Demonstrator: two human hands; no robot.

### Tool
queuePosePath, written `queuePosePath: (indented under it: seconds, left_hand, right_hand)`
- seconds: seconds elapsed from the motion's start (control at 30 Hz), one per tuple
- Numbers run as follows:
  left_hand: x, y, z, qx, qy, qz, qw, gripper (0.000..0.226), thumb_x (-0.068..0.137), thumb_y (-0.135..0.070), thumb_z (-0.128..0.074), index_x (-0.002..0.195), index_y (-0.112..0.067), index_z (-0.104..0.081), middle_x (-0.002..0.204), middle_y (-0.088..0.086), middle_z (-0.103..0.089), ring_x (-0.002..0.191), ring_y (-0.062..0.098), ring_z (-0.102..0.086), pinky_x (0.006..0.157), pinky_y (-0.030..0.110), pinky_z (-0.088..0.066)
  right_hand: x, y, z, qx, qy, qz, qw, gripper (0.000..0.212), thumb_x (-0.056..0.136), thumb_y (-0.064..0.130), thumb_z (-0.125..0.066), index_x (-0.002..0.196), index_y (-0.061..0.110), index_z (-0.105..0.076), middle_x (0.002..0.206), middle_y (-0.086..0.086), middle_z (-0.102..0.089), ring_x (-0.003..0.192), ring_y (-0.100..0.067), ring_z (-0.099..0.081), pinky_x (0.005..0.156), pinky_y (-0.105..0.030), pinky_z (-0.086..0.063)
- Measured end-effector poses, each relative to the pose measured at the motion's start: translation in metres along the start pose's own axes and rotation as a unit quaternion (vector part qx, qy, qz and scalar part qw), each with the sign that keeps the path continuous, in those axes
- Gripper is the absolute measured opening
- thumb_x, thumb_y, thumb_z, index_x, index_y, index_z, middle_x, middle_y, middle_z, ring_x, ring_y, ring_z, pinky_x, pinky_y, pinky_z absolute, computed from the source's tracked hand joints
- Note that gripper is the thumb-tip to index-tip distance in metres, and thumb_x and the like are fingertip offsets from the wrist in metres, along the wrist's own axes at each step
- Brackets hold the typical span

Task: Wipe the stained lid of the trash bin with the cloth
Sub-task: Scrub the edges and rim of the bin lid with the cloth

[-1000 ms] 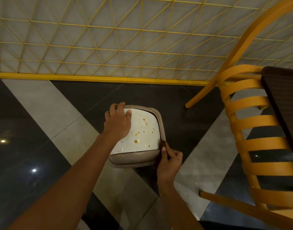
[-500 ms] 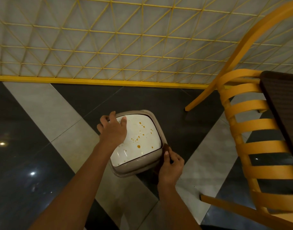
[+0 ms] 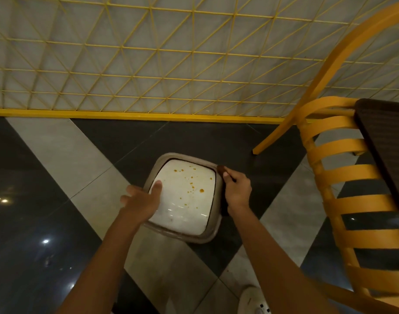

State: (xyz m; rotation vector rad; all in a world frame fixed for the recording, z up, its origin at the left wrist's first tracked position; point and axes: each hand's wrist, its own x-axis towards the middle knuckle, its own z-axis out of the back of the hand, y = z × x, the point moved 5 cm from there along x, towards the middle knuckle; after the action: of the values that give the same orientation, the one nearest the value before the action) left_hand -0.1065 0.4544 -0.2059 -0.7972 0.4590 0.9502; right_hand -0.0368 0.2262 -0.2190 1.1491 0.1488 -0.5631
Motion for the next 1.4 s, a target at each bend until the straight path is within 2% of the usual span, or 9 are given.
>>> queuePosePath:
  seconds: [0.13, 0.27, 0.4, 0.5, 0.57, 0.8, 1.0, 1.27, 1.4]
  left_hand:
    - [-0.009, 0.012, -0.004, 0.020, 0.026, 0.005, 0.999, 0.076, 0.088, -0.055, -0.042, 0.137, -0.001, -0.020, 0.139, 0.022, -0.028, 0.117, 0.039, -0.045, 0.097, 0.050, -0.044]
    - [-0.020, 0.005, 0.001, 0.082, -0.027, -0.038, 0.996, 0.068, 0.091, -0.050, -0.041, 0.135, 0.000, -0.025, 0.137, 0.023, -0.031, 0.120, 0.036, -0.040, 0.102, 0.045, -0.037]
    - [-0.037, -0.024, 0.005, 0.125, -0.141, -0.270, 0.944, 0.054, 0.090, -0.032, -0.051, 0.135, -0.008, -0.033, 0.138, 0.018, -0.034, 0.123, 0.032, -0.037, 0.102, 0.042, -0.032]
    - [-0.045, -0.044, -0.008, 0.164, -0.155, -0.417, 0.881, 0.051, 0.089, -0.047, -0.039, 0.133, -0.022, -0.040, 0.139, 0.007, -0.039, 0.127, 0.026, -0.037, 0.109, 0.046, -0.029]
    - [-0.045, -0.045, -0.018, 0.200, -0.132, -0.466, 0.852, 0.050, 0.089, -0.052, -0.029, 0.129, -0.026, -0.045, 0.137, 0.003, -0.044, 0.126, 0.021, -0.039, 0.108, 0.043, -0.027]
    - [-0.039, -0.030, -0.026, 0.246, -0.118, -0.509, 0.816, 0.054, 0.095, -0.051, -0.022, 0.125, -0.020, -0.054, 0.125, 0.002, -0.059, 0.119, 0.019, -0.052, 0.105, 0.035, -0.030]
    - [-0.040, -0.033, -0.027, 0.239, -0.133, -0.516, 0.812, 0.052, 0.094, -0.050, -0.027, 0.124, -0.019, -0.056, 0.124, 0.004, -0.061, 0.117, 0.019, -0.054, 0.104, 0.034, -0.031]
    - [-0.041, -0.033, -0.026, 0.234, -0.162, -0.528, 0.800, 0.052, 0.095, -0.049, -0.026, 0.121, -0.017, -0.059, 0.122, 0.004, -0.062, 0.114, 0.020, -0.057, 0.103, 0.034, -0.032]
    - [-0.039, -0.032, -0.028, 0.243, -0.162, -0.531, 0.796, 0.053, 0.095, -0.049, -0.026, 0.122, -0.017, -0.059, 0.123, 0.006, -0.061, 0.115, 0.022, -0.056, 0.102, 0.035, -0.033]
  right_hand:
    - [0.019, 0.019, -0.010, -0.030, 0.102, 0.039, 0.994, 0.026, 0.089, 0.010, -0.053, 0.113, 0.010, -0.063, 0.121, -0.007, -0.058, 0.114, -0.021, -0.052, 0.103, -0.033, -0.039]
    - [0.026, 0.033, -0.018, -0.062, 0.162, 0.080, 0.981, 0.026, 0.090, 0.011, -0.053, 0.113, 0.012, -0.063, 0.121, -0.006, -0.059, 0.114, -0.019, -0.051, 0.104, -0.032, -0.039]
    - [0.027, 0.034, -0.017, -0.091, 0.167, 0.109, 0.976, 0.026, 0.090, 0.012, -0.053, 0.114, 0.012, -0.063, 0.121, -0.007, -0.061, 0.115, -0.020, -0.052, 0.105, -0.034, -0.038]
    - [0.018, 0.031, -0.010, -0.082, 0.140, 0.117, 0.980, 0.026, 0.090, 0.011, -0.052, 0.114, 0.011, -0.063, 0.118, -0.007, -0.060, 0.113, -0.018, -0.052, 0.101, -0.027, -0.038]
    - [0.010, 0.024, -0.003, -0.085, 0.116, 0.115, 0.983, 0.027, 0.090, 0.012, -0.051, 0.115, 0.011, -0.061, 0.119, -0.007, -0.059, 0.112, -0.017, -0.052, 0.094, -0.022, -0.036]
    - [0.014, 0.016, -0.008, -0.125, 0.096, 0.126, 0.979, 0.027, 0.091, 0.010, -0.050, 0.115, 0.009, -0.061, 0.119, -0.009, -0.059, 0.110, -0.019, -0.053, 0.090, -0.019, -0.034]
    - [0.051, 0.037, -0.040, -0.241, 0.153, 0.195, 0.938, 0.027, 0.091, 0.011, -0.049, 0.115, 0.012, -0.063, 0.121, -0.008, -0.054, 0.114, -0.024, -0.043, 0.079, -0.008, -0.017]
    - [0.051, 0.021, -0.022, -0.217, 0.163, 0.197, 0.942, 0.025, 0.089, 0.008, -0.052, 0.111, 0.009, -0.064, 0.117, -0.008, -0.054, 0.113, -0.024, -0.047, 0.094, -0.022, -0.032]
    - [0.058, 0.037, -0.037, -0.263, 0.185, 0.220, 0.921, 0.026, 0.090, 0.008, -0.050, 0.113, 0.009, -0.063, 0.121, -0.009, -0.053, 0.114, -0.026, -0.043, 0.089, -0.017, -0.024]
